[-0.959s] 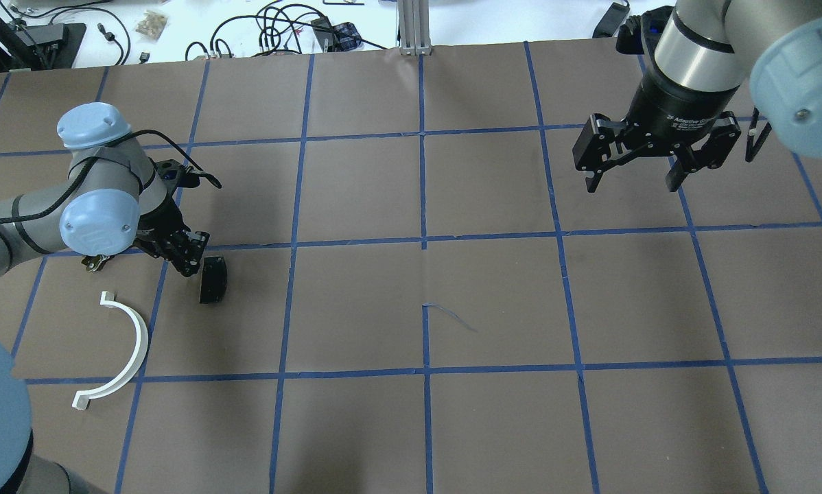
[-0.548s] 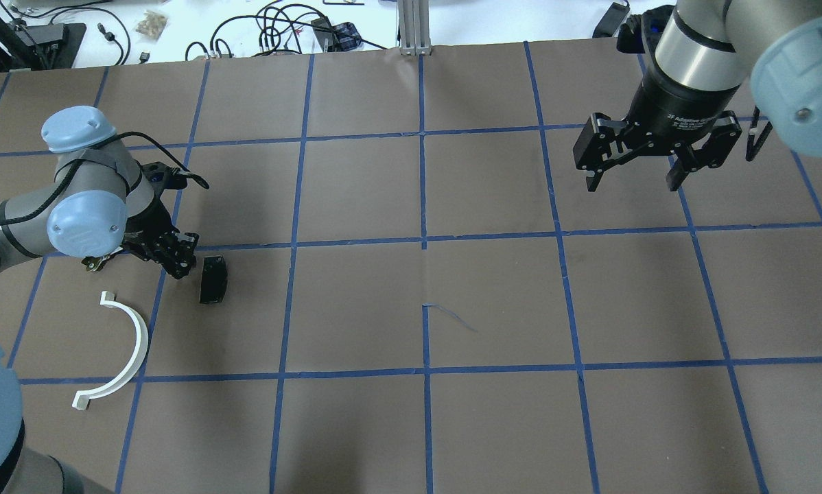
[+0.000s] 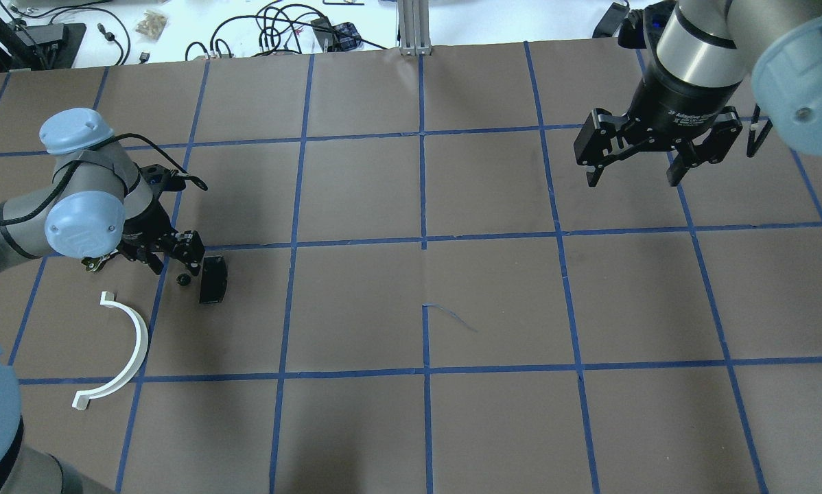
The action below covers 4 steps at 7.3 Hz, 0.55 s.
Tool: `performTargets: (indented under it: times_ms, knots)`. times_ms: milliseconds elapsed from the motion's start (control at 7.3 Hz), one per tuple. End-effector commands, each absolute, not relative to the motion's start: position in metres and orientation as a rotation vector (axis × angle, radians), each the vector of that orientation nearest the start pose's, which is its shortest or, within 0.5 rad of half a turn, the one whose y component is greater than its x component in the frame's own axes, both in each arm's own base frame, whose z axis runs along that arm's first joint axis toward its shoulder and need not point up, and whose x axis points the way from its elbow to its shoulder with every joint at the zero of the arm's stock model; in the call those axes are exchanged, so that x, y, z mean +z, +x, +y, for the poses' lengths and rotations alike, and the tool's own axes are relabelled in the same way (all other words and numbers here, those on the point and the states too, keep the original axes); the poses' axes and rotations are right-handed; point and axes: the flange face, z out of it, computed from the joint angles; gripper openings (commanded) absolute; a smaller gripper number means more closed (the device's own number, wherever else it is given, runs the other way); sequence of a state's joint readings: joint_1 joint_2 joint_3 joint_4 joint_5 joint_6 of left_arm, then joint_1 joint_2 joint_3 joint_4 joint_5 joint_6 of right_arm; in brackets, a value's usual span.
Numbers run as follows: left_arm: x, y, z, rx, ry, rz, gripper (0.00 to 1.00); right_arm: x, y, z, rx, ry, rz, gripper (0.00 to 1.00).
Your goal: Place bearing gear from tray to pile
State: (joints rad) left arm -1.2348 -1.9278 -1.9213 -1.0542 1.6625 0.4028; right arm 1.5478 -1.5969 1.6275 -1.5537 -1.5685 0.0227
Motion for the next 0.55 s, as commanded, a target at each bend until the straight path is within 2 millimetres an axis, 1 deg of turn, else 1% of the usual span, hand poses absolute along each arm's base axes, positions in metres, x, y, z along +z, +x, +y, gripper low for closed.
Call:
performTargets:
  times_ms: [0, 137, 274, 411]
  knots:
    - [0.226, 0.044, -0.539, 0.285, 0.122, 3.115, 1.00, 0.472, 0.121, -0.480, 0.065, 0.075, 3.141, 1.00]
    - [0.259, 0.027, -0.543, 0.298, 0.080, 3.132, 1.00, 0.472, 0.121, -0.480, 0.063, 0.072, 3.142, 1.00]
    - [0.307, -0.015, -0.553, 0.313, 0.009, 3.132, 1.00, 0.472, 0.121, -0.481, 0.053, 0.075, 3.143, 1.00]
    - [0.360, -0.062, -0.562, 0.311, -0.028, 3.116, 1.00, 0.472, 0.121, -0.480, 0.055, 0.075, 3.143, 1.00]
